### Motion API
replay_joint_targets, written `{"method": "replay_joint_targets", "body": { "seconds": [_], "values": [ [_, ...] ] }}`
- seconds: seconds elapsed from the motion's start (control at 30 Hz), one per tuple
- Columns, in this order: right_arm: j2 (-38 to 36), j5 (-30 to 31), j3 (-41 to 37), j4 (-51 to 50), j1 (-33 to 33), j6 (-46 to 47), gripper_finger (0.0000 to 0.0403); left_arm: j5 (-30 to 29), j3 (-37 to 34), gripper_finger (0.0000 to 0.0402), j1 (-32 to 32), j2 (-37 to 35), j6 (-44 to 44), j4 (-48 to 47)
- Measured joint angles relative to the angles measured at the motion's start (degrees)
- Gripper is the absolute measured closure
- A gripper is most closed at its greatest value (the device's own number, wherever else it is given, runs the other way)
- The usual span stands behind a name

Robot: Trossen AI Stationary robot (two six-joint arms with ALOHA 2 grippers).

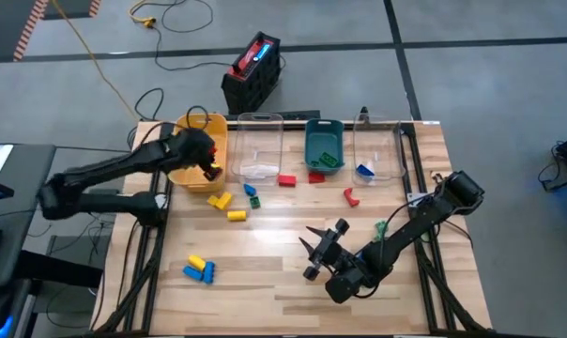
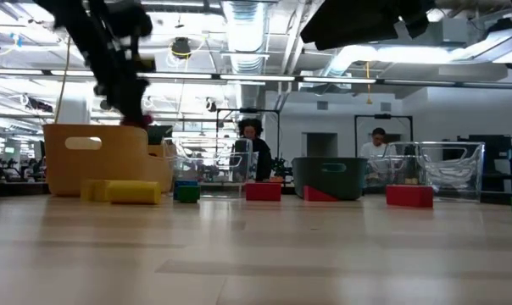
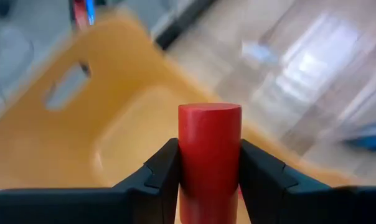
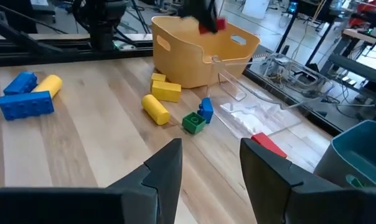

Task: Sort blocks
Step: Put the red block into the yellow bin

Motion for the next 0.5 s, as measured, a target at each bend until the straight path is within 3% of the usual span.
{"method": "replay_joint_targets", "body": {
  "seconds": [0.13,0.37,0.5],
  "values": [
    [0.00,-0.04,0.00,-0.11,-1.02,-1.00,0.0227,0.48,-1.61,0.0272,4.73,4.73,-0.34,0.25],
    [0.00,-1.90,0.00,-0.98,-2.15,-1.34,0.0227,2.75,-1.85,0.0176,5.92,9.79,0.02,-0.39],
    [0.00,-2.62,0.00,-0.95,-2.42,-1.31,0.0227,2.90,-0.69,0.0157,5.55,7.78,1.31,-0.36]
  ]
}}
